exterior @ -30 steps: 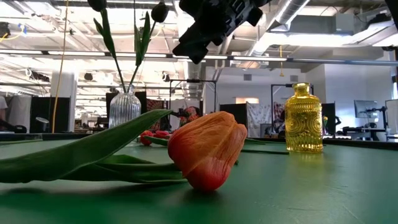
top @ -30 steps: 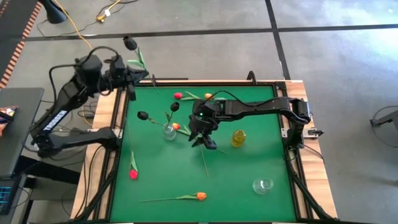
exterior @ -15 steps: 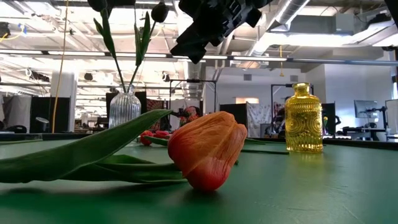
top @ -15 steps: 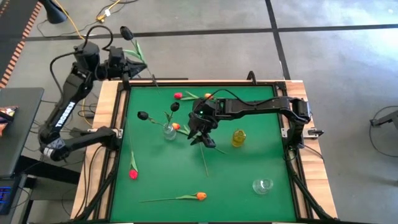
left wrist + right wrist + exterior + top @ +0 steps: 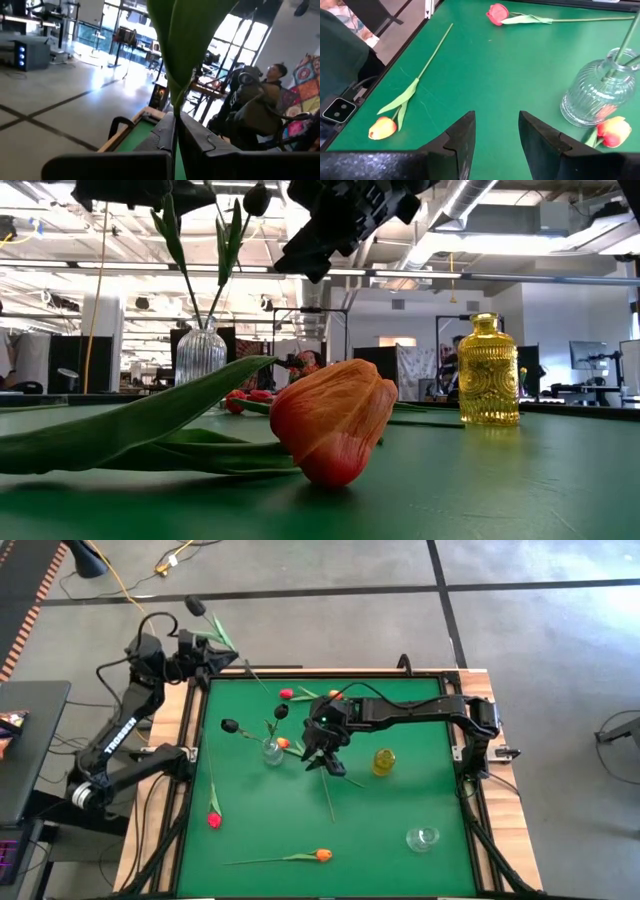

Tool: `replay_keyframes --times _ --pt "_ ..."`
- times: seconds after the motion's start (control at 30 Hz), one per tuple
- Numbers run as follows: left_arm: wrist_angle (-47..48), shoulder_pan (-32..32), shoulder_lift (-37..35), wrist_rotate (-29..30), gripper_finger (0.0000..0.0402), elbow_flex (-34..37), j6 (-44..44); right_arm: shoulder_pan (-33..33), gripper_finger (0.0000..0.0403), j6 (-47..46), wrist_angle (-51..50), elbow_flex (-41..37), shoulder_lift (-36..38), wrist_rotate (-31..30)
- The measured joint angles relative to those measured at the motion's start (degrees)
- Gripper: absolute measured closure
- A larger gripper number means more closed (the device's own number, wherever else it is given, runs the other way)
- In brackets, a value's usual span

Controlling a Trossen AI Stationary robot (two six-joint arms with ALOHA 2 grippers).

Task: Sort flowers into vase by color
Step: Put the black tulip into the top transparent vase

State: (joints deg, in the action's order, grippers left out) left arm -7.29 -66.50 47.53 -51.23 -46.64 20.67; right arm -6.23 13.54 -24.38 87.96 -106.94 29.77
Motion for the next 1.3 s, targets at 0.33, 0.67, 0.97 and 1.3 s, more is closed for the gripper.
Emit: replay_keyframes --times 0.33,0.67,0.97,1.3 --pt "0.94 0.09 -3.87 -5.00 0.0401 4.11 2.94 -0.01 0.0227 -0.02 -0.02 0.00 0.00 0.12" --pt "9.39 0.11 -6.55 -8.12 0.0401 4.51 3.51 -0.01 0.0227 -0.02 -0.02 0.00 0.00 0.35" --pt "24.42 5.12 -7.16 -1.81 0.0401 4.55 -8.65 -0.01 0.0227 -0.04 -0.02 0.00 0.00 0.34" --pt "24.29 12.96 -7.10 6.62 0.0401 4.55 -11.08 -0.01 0.0227 -0.02 0.00 0.00 0.00 0.31"
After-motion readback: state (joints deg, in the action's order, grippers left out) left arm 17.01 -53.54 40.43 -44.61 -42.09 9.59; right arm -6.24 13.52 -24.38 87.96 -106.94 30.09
